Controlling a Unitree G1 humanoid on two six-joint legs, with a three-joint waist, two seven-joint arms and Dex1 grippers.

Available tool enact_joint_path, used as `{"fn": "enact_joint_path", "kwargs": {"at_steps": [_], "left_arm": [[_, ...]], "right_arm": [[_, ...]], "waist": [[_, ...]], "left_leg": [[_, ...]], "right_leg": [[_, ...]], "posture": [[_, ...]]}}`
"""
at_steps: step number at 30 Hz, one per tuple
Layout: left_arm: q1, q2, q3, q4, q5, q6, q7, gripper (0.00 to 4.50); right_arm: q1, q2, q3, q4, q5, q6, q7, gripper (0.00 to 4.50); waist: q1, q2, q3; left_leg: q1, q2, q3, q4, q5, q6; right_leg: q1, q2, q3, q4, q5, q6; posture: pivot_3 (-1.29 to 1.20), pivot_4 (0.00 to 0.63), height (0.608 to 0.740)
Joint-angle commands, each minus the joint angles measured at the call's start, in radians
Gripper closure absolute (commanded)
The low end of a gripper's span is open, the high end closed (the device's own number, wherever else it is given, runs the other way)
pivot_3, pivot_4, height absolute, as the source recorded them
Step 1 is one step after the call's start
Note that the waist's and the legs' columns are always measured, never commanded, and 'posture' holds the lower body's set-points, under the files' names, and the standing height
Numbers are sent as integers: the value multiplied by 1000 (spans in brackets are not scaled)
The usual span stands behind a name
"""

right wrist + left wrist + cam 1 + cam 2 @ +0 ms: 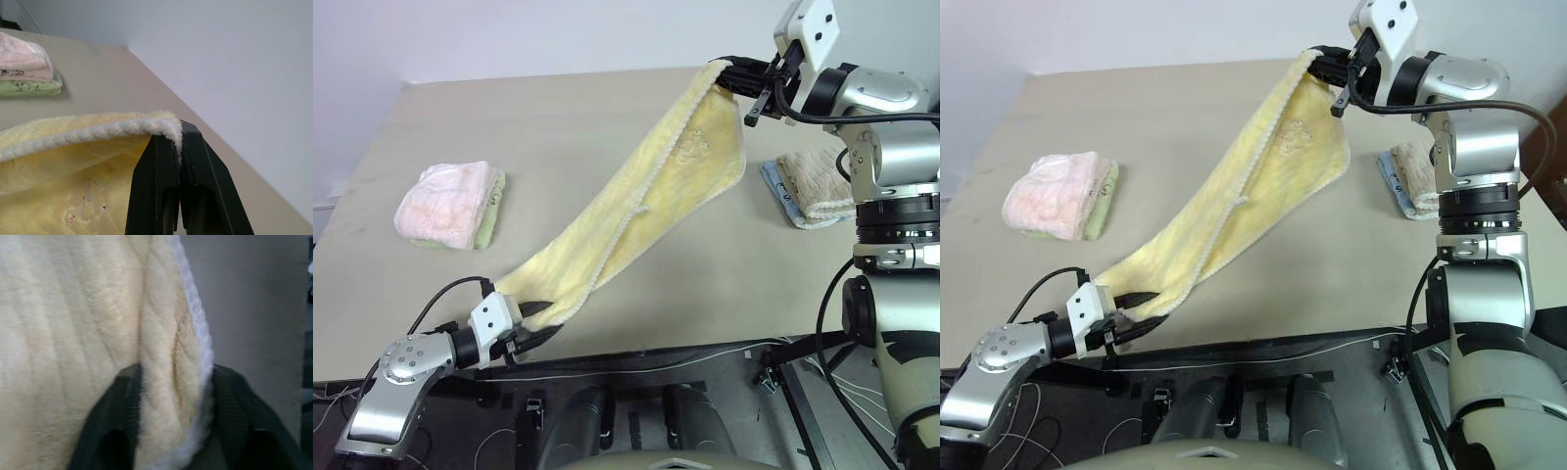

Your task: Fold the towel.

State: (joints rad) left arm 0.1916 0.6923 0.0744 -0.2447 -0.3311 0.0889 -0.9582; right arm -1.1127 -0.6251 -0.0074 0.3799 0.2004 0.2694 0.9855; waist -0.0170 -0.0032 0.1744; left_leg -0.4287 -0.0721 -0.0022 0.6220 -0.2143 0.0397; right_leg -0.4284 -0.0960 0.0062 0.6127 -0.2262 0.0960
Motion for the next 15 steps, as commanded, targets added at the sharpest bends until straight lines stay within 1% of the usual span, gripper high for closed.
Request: {"fn": "enact_joint_path", "kwargs": {"at_steps": [1,3,5,6,9,15], "left_arm": [[2,20,10,-46,-32,37,-18,3736],[3,28,13,-47,-33,42,-22,4451],[5,30,36,-65,-79,70,-28,4482],[9,36,70,-92,-154,123,-39,4482],[22,64,152,-152,-319,255,-68,4482],[-32,146,332,-124,-519,433,-71,4482]], "right_arm": [[-26,-6,-16,-14,0,-20,-13,4500],[-24,-8,-14,-7,-8,-27,-19,4500],[-18,-8,-11,-7,-14,-30,-22,4500],[-14,-10,-11,-10,-14,-29,-22,4500],[-9,-14,-13,-8,-19,-27,-26,4500],[-10,-26,-8,48,-57,-54,-47,4500]], "waist": [[0,0,0],[0,0,0],[0,0,0],[0,0,0],[-1,0,0],[-1,0,1]], "left_leg": [[0,0,0,0,0,0],[0,0,0,0,0,0],[0,0,0,0,0,0],[0,0,0,0,0,0],[0,0,0,0,0,0],[0,0,0,0,0,0]], "right_leg": [[0,0,0,0,0,0],[0,0,0,0,0,0],[0,0,0,0,0,0],[0,0,0,0,0,0],[0,0,0,0,0,0],[0,1,0,0,0,0]], "posture": [[0,150,740],[0,150,740],[0,150,740],[0,150,740],[0,150,740],[0,150,740]]}}
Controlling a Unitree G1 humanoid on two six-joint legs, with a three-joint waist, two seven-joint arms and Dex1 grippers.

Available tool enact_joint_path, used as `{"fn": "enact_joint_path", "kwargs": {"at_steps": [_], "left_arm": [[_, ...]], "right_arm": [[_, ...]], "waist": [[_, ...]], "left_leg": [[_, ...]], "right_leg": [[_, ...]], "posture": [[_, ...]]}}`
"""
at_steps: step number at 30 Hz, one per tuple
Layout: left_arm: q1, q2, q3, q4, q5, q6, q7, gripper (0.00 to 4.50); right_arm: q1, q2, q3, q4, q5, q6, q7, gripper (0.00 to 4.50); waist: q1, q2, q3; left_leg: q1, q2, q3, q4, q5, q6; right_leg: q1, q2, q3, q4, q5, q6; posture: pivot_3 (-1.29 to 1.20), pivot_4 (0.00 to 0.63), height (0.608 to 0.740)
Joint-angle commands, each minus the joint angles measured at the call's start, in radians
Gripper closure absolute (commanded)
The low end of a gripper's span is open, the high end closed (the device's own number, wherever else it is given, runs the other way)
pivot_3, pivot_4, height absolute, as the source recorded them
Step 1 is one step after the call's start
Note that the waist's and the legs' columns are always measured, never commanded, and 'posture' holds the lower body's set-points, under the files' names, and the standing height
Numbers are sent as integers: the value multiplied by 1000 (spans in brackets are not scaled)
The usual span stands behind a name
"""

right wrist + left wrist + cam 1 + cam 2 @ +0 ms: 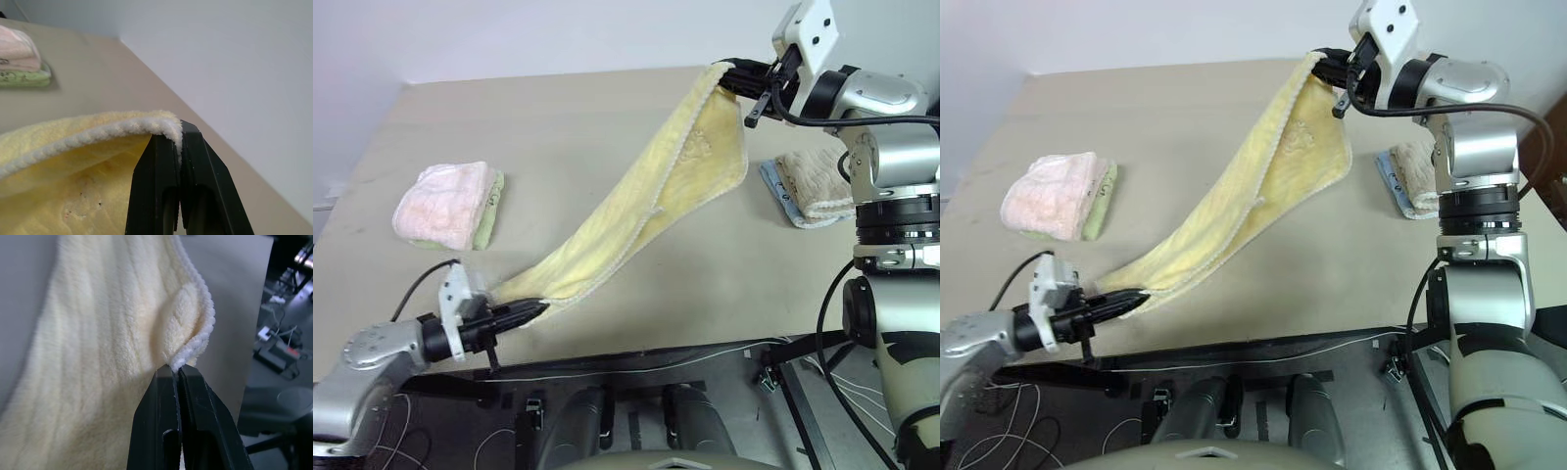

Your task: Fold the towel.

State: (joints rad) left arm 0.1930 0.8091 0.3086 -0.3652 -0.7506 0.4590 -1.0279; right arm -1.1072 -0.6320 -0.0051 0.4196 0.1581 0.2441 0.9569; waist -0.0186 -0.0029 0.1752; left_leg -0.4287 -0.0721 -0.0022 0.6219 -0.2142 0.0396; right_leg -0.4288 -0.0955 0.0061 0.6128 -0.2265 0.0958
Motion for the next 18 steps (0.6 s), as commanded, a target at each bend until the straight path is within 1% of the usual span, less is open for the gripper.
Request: {"fn": "enact_joint_path", "kwargs": {"at_steps": [1,5,6,8,10,12,14,15,16,18], "left_arm": [[-58,41,128,13,-127,86,4,4482],[-178,85,190,79,-185,160,29,4482],[-205,92,195,96,-188,171,33,4482],[-311,107,189,174,-170,175,62,4482],[-475,104,142,303,-92,122,95,4482],[-590,89,101,405,-24,74,112,4482],[-765,74,31,597,68,16,106,4482],[-822,69,8,665,101,-9,94,4482],[-924,57,-29,795,164,-66,100,4482],[-1078,34,-76,1007,262,-176,112,4482]], "right_arm": [[-15,-21,-10,20,-22,-32,-22,4500],[-17,-29,-13,63,-47,-50,-44,4500],[-20,-29,-14,74,-51,-55,-50,4500],[-34,-33,-24,109,-55,-64,-70,4500],[-65,-36,-39,183,-71,-86,-125,4500],[-90,-35,-43,245,-83,-107,-164,4500],[-124,-34,-35,337,-110,-142,-217,4500],[-137,-33,-31,371,-120,-157,-234,4500],[-158,-30,-31,412,-131,-180,-262,4500],[-190,-28,-33,470,-146,-219,-304,4500]], "waist": [[2,0,0],[3,0,0],[2,0,0],[3,0,1],[7,0,1],[4,-1,2],[5,-1,2],[3,-1,2],[3,-1,2],[3,-1,2]], "left_leg": [[0,0,0,0,0,0],[0,0,0,1,0,0],[0,0,0,1,0,0],[0,-1,0,1,0,0],[0,-1,0,1,1,-1],[0,-1,-1,2,1,-2],[1,-1,0,2,1,-2],[1,-1,-1,2,2,-2],[1,-1,-1,2,2,-2],[1,-2,0,2,3,-1]], "right_leg": [[0,0,0,0,0,0],[-1,0,-1,0,0,0],[0,0,-1,0,0,0],[0,0,-1,0,0,0],[1,1,-1,1,0,1],[1,1,-3,2,1,1],[2,1,-3,2,2,3],[2,1,-3,2,2,4],[2,2,-3,2,2,4],[1,3,-3,2,3,4]], "posture": [[0,150,740],[0,150,740],[0,150,740],[0,150,740],[0,150,740],[0,150,740],[0,150,740],[0,150,740],[0,150,740],[0,150,740]]}}
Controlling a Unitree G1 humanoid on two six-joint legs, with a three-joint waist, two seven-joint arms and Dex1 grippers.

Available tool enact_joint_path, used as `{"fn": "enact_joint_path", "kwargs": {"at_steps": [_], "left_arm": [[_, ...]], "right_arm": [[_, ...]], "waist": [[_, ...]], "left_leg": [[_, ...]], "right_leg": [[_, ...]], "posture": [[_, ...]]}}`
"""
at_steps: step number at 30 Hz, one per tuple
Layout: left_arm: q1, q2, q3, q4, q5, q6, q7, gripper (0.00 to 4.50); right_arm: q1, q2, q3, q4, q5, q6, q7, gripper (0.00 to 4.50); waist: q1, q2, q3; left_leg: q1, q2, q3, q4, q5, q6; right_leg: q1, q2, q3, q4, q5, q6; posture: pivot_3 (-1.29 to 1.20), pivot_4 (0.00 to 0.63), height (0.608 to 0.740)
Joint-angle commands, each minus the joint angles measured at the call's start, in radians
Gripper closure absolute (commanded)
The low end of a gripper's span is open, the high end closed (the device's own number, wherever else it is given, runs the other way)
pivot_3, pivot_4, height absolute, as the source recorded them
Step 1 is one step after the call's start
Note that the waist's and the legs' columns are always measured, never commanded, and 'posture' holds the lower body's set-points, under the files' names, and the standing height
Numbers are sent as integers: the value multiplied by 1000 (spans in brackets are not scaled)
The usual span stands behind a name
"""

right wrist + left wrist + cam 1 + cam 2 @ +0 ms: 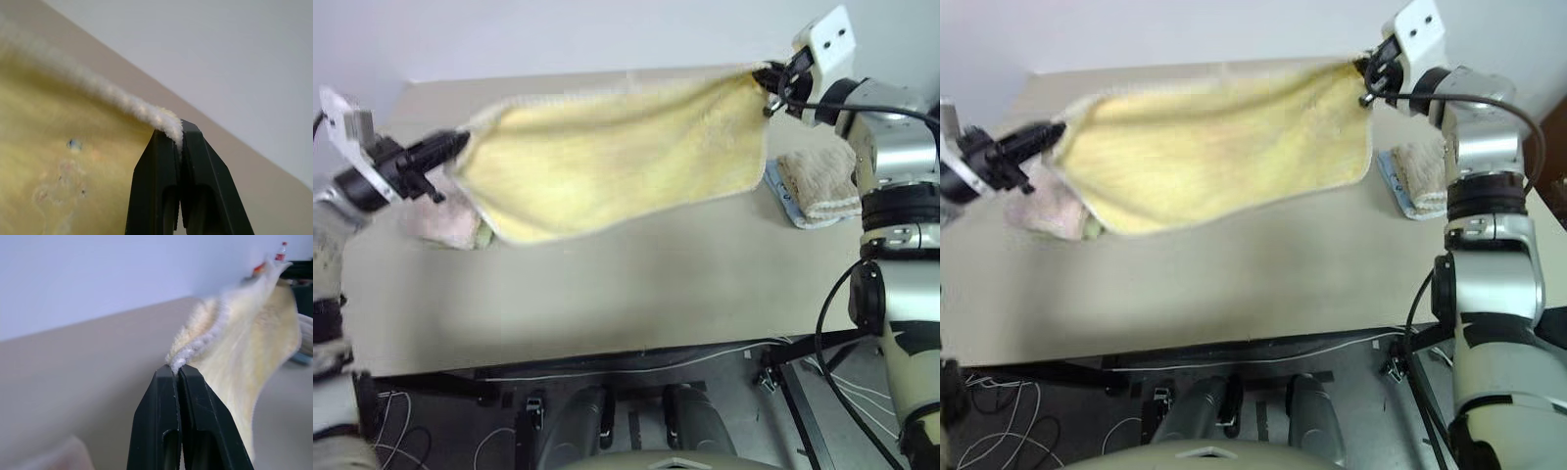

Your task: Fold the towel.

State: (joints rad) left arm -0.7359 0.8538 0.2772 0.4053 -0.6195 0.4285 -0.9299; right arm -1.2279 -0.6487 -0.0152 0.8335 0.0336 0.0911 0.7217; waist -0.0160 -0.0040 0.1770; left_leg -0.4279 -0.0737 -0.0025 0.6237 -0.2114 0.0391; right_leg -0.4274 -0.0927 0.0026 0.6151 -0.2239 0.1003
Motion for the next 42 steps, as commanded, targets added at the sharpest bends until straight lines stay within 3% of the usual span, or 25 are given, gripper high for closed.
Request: {"fn": "enact_joint_path", "kwargs": {"at_steps": [1,4,7,11,15,23,29,42], "left_arm": [[-221,-21,-63,332,173,-210,17,4482],[-323,-38,-86,500,246,-374,-9,4482],[-301,-31,-101,523,257,-417,-158,4482],[-132,24,-90,352,189,-286,-397,4482],[47,78,-64,173,148,-167,-478,4482],[345,147,-19,-185,58,48,-501,4482],[546,211,-8,-361,90,37,-504,4482],[940,265,175,-526,81,83,-520,4482]], "right_arm": [[-75,-21,-22,74,-29,-81,-74,4500],[-44,-55,-23,64,-25,-101,-23,4500],[64,-93,-34,-56,19,-72,95,4500],[341,-180,-55,-389,120,45,270,4500],[512,-244,-97,-587,185,158,308,4500],[731,-382,-158,-802,278,305,422,4500],[917,-481,-186,-959,353,365,547,4500],[1271,-555,-326,-1159,394,393,647,4500]], "waist": [[0,0,0],[-4,-1,0],[-3,-1,0],[-4,0,0],[-4,0,1],[5,0,1],[-1,0,1],[7,1,1]], "left_leg": [[0,0,0,0,0,0],[-1,1,1,-1,2,-2],[-4,1,3,-3,3,-3],[-10,2,2,-1,2,-1],[-20,1,3,9,0,3],[-11,2,0,12,-3,1],[-13,2,1,9,-3,1],[-14,2,1,7,-4,2]], "right_leg": [[0,2,0,0,0,0],[-1,2,0,-1,0,0],[-3,2,0,-1,0,1],[-7,0,-1,-1,-1,2],[-16,-2,-1,7,0,2],[-9,-5,0,12,-3,-3],[-12,-5,1,9,-3,-3],[-11,-6,0,0,-3,-4]], "posture": [[0,150,740],[0,150,740],[0,150,740],[0,150,740],[0,150,740],[0,150,740],[0,150,740],[0,150,740]]}}
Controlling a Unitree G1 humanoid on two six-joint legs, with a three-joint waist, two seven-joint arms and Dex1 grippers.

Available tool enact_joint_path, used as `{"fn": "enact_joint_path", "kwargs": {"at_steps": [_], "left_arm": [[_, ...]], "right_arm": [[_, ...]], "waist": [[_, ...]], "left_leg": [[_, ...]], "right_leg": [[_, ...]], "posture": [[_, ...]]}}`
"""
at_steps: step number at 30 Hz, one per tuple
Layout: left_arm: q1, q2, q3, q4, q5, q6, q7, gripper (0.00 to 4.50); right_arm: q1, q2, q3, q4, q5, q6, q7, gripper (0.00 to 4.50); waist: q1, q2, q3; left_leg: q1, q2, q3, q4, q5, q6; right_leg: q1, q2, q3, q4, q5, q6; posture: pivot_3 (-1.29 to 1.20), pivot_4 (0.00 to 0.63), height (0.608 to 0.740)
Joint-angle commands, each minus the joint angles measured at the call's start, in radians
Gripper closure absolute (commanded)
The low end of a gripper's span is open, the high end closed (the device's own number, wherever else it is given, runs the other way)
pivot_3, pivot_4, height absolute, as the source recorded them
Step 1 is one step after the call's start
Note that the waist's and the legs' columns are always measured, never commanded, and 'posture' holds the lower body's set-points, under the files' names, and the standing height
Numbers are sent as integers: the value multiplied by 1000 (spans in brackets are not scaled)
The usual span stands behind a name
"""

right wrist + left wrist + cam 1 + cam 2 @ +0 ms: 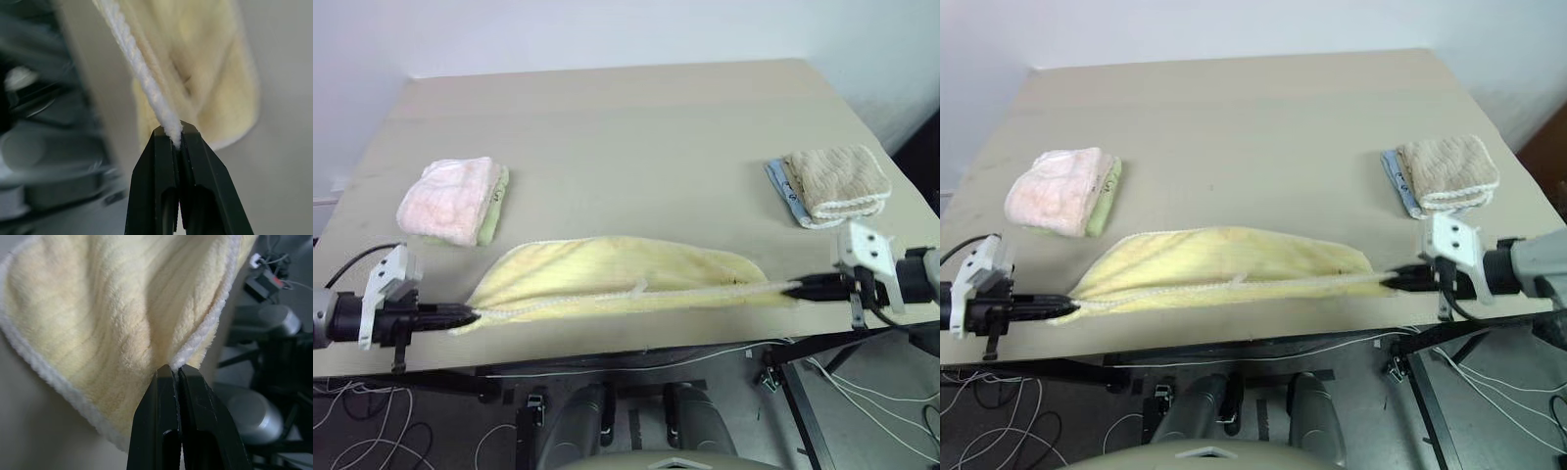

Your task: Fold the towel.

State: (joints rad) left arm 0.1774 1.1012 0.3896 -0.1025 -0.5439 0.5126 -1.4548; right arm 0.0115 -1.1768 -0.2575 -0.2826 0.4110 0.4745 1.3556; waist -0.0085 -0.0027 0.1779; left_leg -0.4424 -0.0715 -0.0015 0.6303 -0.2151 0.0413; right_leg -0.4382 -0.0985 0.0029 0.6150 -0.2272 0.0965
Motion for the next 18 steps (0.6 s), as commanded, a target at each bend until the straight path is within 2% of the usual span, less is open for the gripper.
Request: {"fn": "enact_joint_path", "kwargs": {"at_steps": [1,5,10,18], "left_arm": [[38,14,62,-24,8,-4,9,4482],[55,1,48,-66,-4,9,27,4482],[27,-14,18,-42,1,-22,35,4482],[-141,-33,-55,137,31,-92,35,4482]], "right_arm": [[53,-24,-97,-59,26,18,17,4500],[156,-23,-154,-111,23,7,58,4500],[212,-23,-186,-112,21,-26,102,4500],[130,-1,-143,2,-1,-75,46,4500]], "waist": [[-1,0,0],[0,0,0],[-1,0,0],[-1,0,0]], "left_leg": [[0,0,0,0,0,0],[0,0,0,-1,0,0],[1,0,0,0,0,0],[1,0,0,1,0,0]], "right_leg": [[0,0,0,0,0,0],[0,0,0,0,0,0],[1,0,0,0,0,0],[2,0,-1,0,0,0]], "posture": [[0,150,740],[0,150,740],[0,150,740],[0,150,740]]}}
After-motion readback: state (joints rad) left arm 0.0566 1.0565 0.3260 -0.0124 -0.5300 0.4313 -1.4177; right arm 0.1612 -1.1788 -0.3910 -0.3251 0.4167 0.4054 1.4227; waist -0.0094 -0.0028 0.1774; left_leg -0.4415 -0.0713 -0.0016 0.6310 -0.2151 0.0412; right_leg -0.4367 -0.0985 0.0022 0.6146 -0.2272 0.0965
